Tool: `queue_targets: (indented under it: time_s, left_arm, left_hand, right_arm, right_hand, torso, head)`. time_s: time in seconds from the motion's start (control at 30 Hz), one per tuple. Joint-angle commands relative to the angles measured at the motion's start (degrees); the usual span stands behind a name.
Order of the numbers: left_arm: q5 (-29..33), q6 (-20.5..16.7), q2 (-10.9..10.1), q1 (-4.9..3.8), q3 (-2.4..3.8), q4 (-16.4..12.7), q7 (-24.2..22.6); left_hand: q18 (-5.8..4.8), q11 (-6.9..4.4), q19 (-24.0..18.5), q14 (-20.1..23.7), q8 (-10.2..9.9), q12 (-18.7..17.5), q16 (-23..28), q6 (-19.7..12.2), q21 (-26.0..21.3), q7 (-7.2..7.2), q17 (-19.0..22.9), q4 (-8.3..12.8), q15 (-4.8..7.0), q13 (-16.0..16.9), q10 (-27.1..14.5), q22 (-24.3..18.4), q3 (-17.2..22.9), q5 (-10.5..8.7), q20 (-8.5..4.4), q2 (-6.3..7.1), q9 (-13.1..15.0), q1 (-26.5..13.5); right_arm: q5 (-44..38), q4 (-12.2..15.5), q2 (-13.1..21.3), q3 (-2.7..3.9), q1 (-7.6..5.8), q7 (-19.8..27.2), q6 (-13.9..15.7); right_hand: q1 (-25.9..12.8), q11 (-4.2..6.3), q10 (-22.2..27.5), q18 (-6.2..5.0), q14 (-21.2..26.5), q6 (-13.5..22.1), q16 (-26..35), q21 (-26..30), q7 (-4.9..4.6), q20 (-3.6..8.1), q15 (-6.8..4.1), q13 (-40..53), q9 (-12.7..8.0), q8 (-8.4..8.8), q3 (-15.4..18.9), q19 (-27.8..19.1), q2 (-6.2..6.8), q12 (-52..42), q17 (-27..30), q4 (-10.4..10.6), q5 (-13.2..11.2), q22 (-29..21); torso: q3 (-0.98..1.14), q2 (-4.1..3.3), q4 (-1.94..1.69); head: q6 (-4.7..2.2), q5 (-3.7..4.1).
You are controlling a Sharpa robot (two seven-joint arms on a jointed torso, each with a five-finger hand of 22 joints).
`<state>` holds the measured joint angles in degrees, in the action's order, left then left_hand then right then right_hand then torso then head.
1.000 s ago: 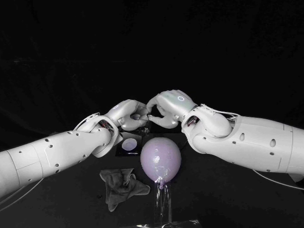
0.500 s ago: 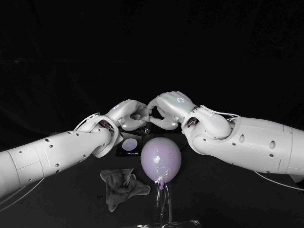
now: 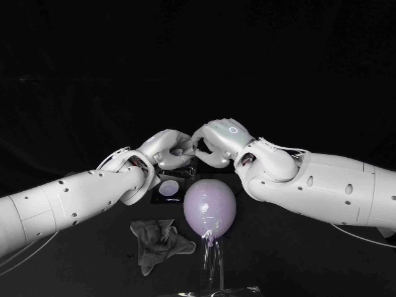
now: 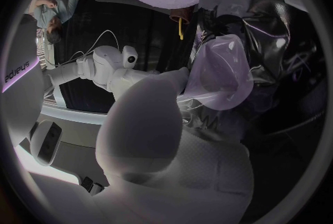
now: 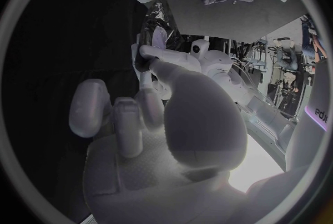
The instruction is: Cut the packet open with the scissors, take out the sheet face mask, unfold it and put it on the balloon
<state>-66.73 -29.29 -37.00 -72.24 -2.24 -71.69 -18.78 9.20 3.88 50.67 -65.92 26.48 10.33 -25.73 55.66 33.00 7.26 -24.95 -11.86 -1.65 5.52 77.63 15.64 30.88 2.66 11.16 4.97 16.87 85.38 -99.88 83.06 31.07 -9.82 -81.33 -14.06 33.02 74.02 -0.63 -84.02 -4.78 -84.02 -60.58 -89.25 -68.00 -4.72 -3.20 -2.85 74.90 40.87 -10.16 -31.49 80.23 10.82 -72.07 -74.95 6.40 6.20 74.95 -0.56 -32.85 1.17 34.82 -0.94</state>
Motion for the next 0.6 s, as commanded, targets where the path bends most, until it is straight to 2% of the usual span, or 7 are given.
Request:
queue_targets:
  time_s: [0.03, 0.4, 0.43, 0.47, 0.5, 0.57, 0.6]
  left_arm:
    - [0.4, 0.3, 0.2, -0.17, 0.14, -0.5, -1.0]
    - [0.4, 0.4, 0.3, -0.17, 0.13, -0.6, -0.9]
    - [0.4, 0.3, 0.3, -0.17, 0.13, -0.6, -1.0]
    - [0.5, 0.3, 0.3, -0.17, 0.13, -0.6, -1.0]
    - [0.5, 0.3, 0.3, -0.17, 0.13, -0.6, -1.0]
    - [0.5, 0.2, 0.3, -0.17, 0.13, -0.7, -1.1]
    - [0.5, 0.2, 0.3, -0.17, 0.13, -0.7, -1.1]
  left_hand:
    - [0.97, -0.35, -0.4, 0.1, 0.2, 0.2, -0.2, 0.4, 0.2, -0.02, -0.1, 0.3, 0.04, 0.1, 0.4, 0.1, 0.2, 0.18, -0.11, -0.30, 6.1, 0.4]
    - [0.96, -0.35, -0.4, 0.2, 0.2, 0.2, -0.3, 0.4, 0.2, -0.02, -0.1, 0.3, 0.05, 0.1, 0.4, 0.1, 0.2, 0.18, -0.11, -0.31, 6.1, 0.4]
    - [0.96, -0.35, -0.4, 0.2, 0.2, 0.2, -0.3, 0.4, 0.2, -0.02, -0.1, 0.3, 0.05, 0.1, 0.4, 0.1, 0.2, 0.18, -0.11, -0.31, 6.1, 0.4]
    - [0.96, -0.35, -0.4, 0.2, 0.2, 0.2, -0.3, 0.4, 0.2, -0.02, -0.1, 0.3, 0.05, 0.1, 0.4, 0.1, 0.2, 0.18, -0.11, -0.31, 6.1, 0.4]
    - [0.96, -0.35, -0.4, 0.2, 0.2, 0.2, -0.3, 0.4, 0.2, -0.02, -0.1, 0.2, 0.05, 0.1, 0.4, 0.1, 0.2, 0.18, -0.11, -0.31, 6.1, 0.4]
    - [0.96, -0.35, -0.4, 0.2, 0.2, 0.2, -0.3, 0.4, 0.2, -0.02, -0.1, 0.2, 0.05, 0.1, 0.4, 0.1, 0.2, 0.18, -0.11, -0.31, 6.1, 0.4]
    - [0.96, -0.35, -0.4, 0.2, 0.2, 0.2, -0.3, 0.4, 0.2, -0.02, -0.1, 0.2, 0.05, 0.1, 0.4, 0.1, 0.2, 0.18, -0.11, -0.31, 6.1, 0.4]
  right_arm:
    - [-1.5, -0.1, -0.2, -0.03, 0.12, -1.2, 0.8]
    - [-1.6, -0.3, -0.7, -0.02, 0.19, -0.6, -0.2]
    - [-1.5, -0.3, -0.7, -0.02, 0.20, -0.5, -0.4]
    - [-1.5, -0.3, -0.8, -0.02, 0.20, -0.3, -0.8]
    - [-1.4, -0.4, -0.8, -0.02, 0.20, 0.0, -1.1]
    - [-1.4, -0.4, -0.8, -0.02, 0.21, 0.7, -1.9]
    - [-1.4, -0.4, -0.8, -0.02, 0.21, 1.1, -2.4]
  right_hand:
    - [-0.3, 0.46, -1.0, 0.39, -5.7, -0.2, -0.2, -0.4, -0.02, 0.08, -0.45, 5.6, -0.1, 0.43, -0.2, 0.4, -0.23, -0.1, -13.9, 0.2, 0.2, 5.2]
    - [-1.0, 0.20, -0.9, 0.36, -5.7, 0.7, -0.1, 0.0, -0.39, 0.05, -0.29, 5.4, -0.5, 1.29, -0.2, 0.3, 0.21, 0.3, -13.7, 0.4, -0.3, 5.1]
    - [-0.8, 0.18, -0.9, 0.37, -5.7, 0.8, -0.1, 0.0, -0.40, 0.04, -0.27, 5.5, -0.6, 1.41, -0.6, 0.3, -0.21, 0.3, -13.8, 0.4, -0.2, 5.1]
    - [-0.4, 0.24, -0.9, 0.38, -5.7, 0.5, -0.2, -0.1, -0.29, 0.03, -0.29, 5.5, -0.7, 1.39, -1.3, 0.4, -1.15, 0.1, -13.9, 0.3, -0.2, 5.2]
    - [0.2, 0.53, -1.1, 0.36, -5.8, -0.1, -0.4, -0.1, -0.09, 0.11, -0.39, 5.6, -0.6, 1.21, -2.5, 0.4, -2.77, 0.0, -14.2, 0.0, -2.4, 5.3]
    - [0.7, 0.61, -1.2, 0.41, -5.9, -0.6, -0.5, -0.3, 0.20, 0.15, -0.54, 5.7, -0.5, 0.95, -3.6, 0.5, -4.11, -0.2, -14.5, -0.2, -3.0, 5.4]
    - [0.7, 0.61, -1.2, 0.41, -5.9, -0.6, -0.5, -0.3, 0.20, 0.15, -0.54, 5.7, -0.5, 0.95, -3.6, 0.5, -4.11, -0.2, -14.5, -0.2, -3.0, 5.4]
  torso:
    - [0.02, 0.00, 0.03]
    - [0.07, -0.01, 0.06]
    - [0.07, -0.01, 0.06]
    - [0.04, 0.01, 0.07]
    - [0.04, 0.01, 0.07]
    - [0.03, 0.01, 0.07]
    - [0.03, 0.01, 0.07]
  head:
    - [0.01, -0.06]
    - [0.01, 0.02]
    - [0.01, 0.03]
    - [0.05, 0.01]
    - [0.06, -0.01]
    - [0.09, -0.03]
    - [0.10, -0.03]
